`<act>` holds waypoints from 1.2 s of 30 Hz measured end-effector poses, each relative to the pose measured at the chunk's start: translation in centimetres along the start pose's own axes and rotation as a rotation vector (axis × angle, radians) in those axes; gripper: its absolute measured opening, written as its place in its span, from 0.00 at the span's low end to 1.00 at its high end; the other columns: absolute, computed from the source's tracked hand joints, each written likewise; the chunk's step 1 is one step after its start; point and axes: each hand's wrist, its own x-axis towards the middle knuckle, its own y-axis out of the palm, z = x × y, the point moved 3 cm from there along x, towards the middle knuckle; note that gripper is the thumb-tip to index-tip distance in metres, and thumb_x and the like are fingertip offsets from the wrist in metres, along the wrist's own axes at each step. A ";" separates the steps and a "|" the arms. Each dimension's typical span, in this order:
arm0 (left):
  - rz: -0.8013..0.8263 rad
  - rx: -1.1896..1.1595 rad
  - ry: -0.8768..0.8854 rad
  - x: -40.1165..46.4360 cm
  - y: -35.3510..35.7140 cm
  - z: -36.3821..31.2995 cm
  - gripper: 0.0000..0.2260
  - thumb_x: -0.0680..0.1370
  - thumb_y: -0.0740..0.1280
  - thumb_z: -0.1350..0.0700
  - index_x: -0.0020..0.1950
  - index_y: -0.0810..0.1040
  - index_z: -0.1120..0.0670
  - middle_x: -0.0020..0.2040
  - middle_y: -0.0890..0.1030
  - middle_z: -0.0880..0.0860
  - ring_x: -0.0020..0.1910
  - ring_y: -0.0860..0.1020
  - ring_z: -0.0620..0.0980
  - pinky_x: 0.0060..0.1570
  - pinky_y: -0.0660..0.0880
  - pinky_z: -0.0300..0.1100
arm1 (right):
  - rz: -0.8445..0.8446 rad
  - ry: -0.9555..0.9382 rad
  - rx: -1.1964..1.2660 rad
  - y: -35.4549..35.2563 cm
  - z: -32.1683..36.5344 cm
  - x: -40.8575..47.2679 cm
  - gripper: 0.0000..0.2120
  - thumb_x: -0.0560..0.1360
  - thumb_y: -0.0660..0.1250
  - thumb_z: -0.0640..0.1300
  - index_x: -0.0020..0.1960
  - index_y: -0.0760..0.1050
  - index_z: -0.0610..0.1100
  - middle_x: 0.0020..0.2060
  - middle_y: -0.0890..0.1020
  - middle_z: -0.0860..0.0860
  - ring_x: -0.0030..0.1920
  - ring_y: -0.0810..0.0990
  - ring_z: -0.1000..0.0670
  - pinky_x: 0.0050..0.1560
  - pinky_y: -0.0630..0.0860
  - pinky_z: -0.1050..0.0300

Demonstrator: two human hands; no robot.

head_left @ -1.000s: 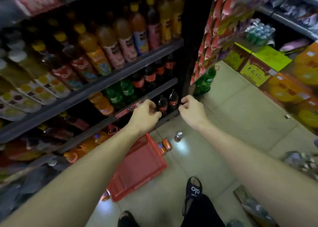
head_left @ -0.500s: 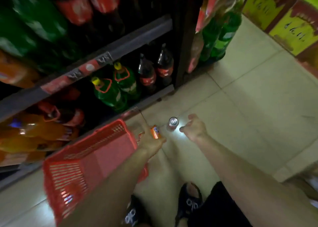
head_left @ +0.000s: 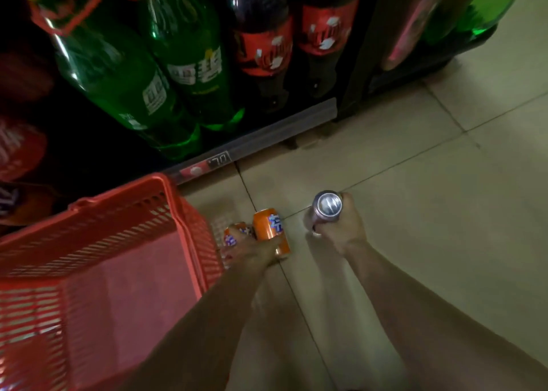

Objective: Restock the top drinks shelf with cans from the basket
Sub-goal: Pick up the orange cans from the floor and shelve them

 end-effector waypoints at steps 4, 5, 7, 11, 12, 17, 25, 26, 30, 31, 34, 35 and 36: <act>0.041 -0.002 0.035 -6.5 -1.7 -3.3 0.55 0.53 0.83 0.42 0.72 0.53 0.29 0.75 0.70 0.58 0.73 0.70 0.64 0.58 0.80 0.52 | 0.003 -0.036 0.111 -0.1 -0.8 0.4 0.29 0.59 0.79 0.46 0.57 0.72 0.53 0.47 0.85 0.54 0.48 0.84 0.51 0.51 0.79 0.53; 0.068 -0.007 0.039 -6.9 -1.7 -3.5 0.56 0.61 0.84 0.48 0.79 0.51 0.35 0.76 0.69 0.55 0.74 0.68 0.59 0.50 0.79 0.40 | 0.012 -0.012 0.167 -0.1 -0.9 0.6 0.28 0.59 0.80 0.44 0.56 0.74 0.52 0.47 0.85 0.53 0.48 0.84 0.50 0.50 0.79 0.54; 0.085 -0.077 0.043 -7.3 -1.8 -3.7 0.54 0.68 0.83 0.55 0.83 0.51 0.41 0.75 0.68 0.50 0.70 0.69 0.54 0.32 0.76 0.33 | 0.089 0.047 0.255 0.2 -1.1 1.0 0.27 0.60 0.81 0.39 0.57 0.77 0.48 0.49 0.85 0.51 0.48 0.83 0.50 0.48 0.78 0.57; 0.107 -0.073 0.093 -6.1 -1.5 -3.7 0.61 0.59 0.86 0.45 0.80 0.49 0.33 0.71 0.68 0.49 0.63 0.75 0.56 0.44 0.85 0.54 | 0.318 0.131 0.329 2.3 -1.7 0.7 0.22 0.67 0.79 0.36 0.59 0.80 0.46 0.49 0.87 0.47 0.44 0.85 0.51 0.38 0.78 0.63; 0.121 -0.056 0.095 -5.2 -1.2 -3.4 0.64 0.53 0.86 0.40 0.78 0.49 0.29 0.72 0.68 0.49 0.65 0.76 0.58 0.47 0.85 0.57 | 0.348 0.153 0.357 2.9 -2.0 0.5 0.21 0.68 0.78 0.37 0.60 0.81 0.46 0.50 0.87 0.45 0.45 0.86 0.50 0.37 0.79 0.62; 0.112 0.018 0.146 -3.3 0.2 -2.7 0.56 0.46 0.80 0.36 0.66 0.52 0.20 0.73 0.71 0.53 0.65 0.77 0.62 0.57 0.80 0.65 | 0.406 0.227 0.472 4.4 -3.2 0.5 0.24 0.64 0.80 0.49 0.60 0.82 0.47 0.49 0.87 0.42 0.46 0.87 0.45 0.40 0.81 0.55; 0.064 -0.098 0.080 -4.9 -1.2 -3.8 0.62 0.46 0.81 0.46 0.78 0.59 0.48 0.63 0.79 0.55 0.58 0.82 0.58 0.55 0.83 0.60 | 0.577 0.364 0.648 4.3 -3.2 1.3 0.21 0.73 0.72 0.51 0.63 0.80 0.43 0.49 0.87 0.42 0.41 0.87 0.46 0.36 0.81 0.55; 0.061 -0.151 0.036 -4.8 -1.4 -3.8 0.56 0.46 0.81 0.47 0.73 0.66 0.52 0.60 0.81 0.56 0.54 0.84 0.58 0.51 0.84 0.61 | 0.617 0.386 0.667 4.2 -3.0 1.1 0.19 0.75 0.71 0.51 0.62 0.80 0.42 0.48 0.87 0.42 0.41 0.87 0.46 0.36 0.82 0.55; 0.134 -0.265 -0.129 -5.4 -1.6 -3.8 0.36 0.61 0.83 0.52 0.64 0.73 0.58 0.55 0.83 0.59 0.48 0.85 0.59 0.34 0.83 0.50 | 0.676 0.425 0.655 3.7 -2.4 1.2 0.19 0.75 0.70 0.53 0.60 0.80 0.43 0.48 0.87 0.43 0.44 0.88 0.46 0.43 0.84 0.50; 0.139 -0.284 -0.151 -5.3 -1.5 -3.5 0.30 0.66 0.82 0.54 0.63 0.73 0.58 0.54 0.83 0.60 0.46 0.85 0.58 0.33 0.81 0.47 | 0.683 0.416 0.632 3.7 -2.3 1.2 0.23 0.72 0.72 0.55 0.63 0.80 0.44 0.51 0.87 0.43 0.49 0.87 0.44 0.52 0.84 0.45; 0.199 -0.383 -0.158 -5.1 -1.2 -2.8 0.25 0.70 0.80 0.51 0.63 0.79 0.58 0.53 0.86 0.61 0.48 0.87 0.61 0.37 0.83 0.50 | 0.688 0.408 0.575 3.6 -2.1 1.3 0.26 0.68 0.73 0.57 0.62 0.80 0.45 0.51 0.87 0.43 0.51 0.85 0.43 0.63 0.78 0.42; 0.227 -0.428 -0.132 -5.1 -1.1 -3.0 0.24 0.71 0.80 0.49 0.63 0.80 0.56 0.53 0.87 0.61 0.49 0.87 0.62 0.39 0.84 0.52 | 0.685 0.401 0.561 3.5 -2.0 1.3 0.23 0.70 0.72 0.57 0.60 0.80 0.46 0.48 0.87 0.44 0.48 0.85 0.45 0.60 0.78 0.44; 0.261 -0.468 -0.107 -5.2 -1.0 -3.2 0.25 0.71 0.79 0.47 0.64 0.80 0.55 0.54 0.87 0.61 0.51 0.87 0.63 0.42 0.84 0.54 | 0.678 0.404 0.549 3.3 -1.9 1.2 0.20 0.72 0.71 0.57 0.59 0.80 0.47 0.45 0.87 0.45 0.45 0.85 0.46 0.56 0.78 0.46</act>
